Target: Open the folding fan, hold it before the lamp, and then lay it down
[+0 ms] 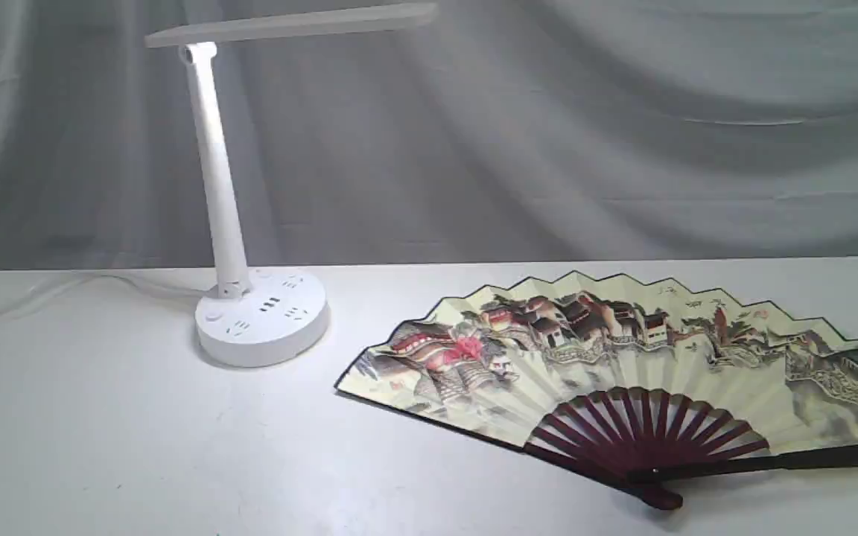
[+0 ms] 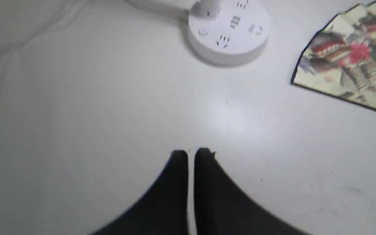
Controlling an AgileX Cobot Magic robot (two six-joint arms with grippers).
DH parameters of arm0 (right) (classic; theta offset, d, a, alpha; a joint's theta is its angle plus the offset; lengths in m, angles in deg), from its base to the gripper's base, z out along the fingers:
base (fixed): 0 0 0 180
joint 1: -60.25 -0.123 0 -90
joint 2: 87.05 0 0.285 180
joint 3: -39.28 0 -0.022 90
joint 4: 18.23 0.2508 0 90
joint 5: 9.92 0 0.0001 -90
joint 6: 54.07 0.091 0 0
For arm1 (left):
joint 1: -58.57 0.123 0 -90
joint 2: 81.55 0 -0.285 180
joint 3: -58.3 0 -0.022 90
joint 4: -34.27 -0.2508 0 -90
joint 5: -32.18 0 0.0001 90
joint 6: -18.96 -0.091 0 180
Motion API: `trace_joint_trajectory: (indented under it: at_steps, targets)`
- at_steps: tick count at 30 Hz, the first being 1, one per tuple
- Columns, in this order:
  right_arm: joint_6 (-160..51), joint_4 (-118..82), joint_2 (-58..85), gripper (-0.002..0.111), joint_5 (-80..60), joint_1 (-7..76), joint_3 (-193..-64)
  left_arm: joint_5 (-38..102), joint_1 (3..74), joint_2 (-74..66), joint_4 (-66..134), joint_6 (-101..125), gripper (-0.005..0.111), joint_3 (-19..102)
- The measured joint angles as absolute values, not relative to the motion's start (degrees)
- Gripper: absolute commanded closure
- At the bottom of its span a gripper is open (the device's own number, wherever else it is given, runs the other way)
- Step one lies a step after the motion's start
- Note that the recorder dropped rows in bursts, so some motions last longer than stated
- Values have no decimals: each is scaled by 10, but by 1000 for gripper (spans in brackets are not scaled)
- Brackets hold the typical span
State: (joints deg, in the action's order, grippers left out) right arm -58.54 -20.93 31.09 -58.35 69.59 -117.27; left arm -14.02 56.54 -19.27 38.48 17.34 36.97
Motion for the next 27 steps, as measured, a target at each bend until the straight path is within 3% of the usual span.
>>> trace_joint_trajectory:
  at_steps: [27]
  targets:
    - [-580,-182,709,108,-707,696,-1166,-238,565,-622,386,173,107,344]
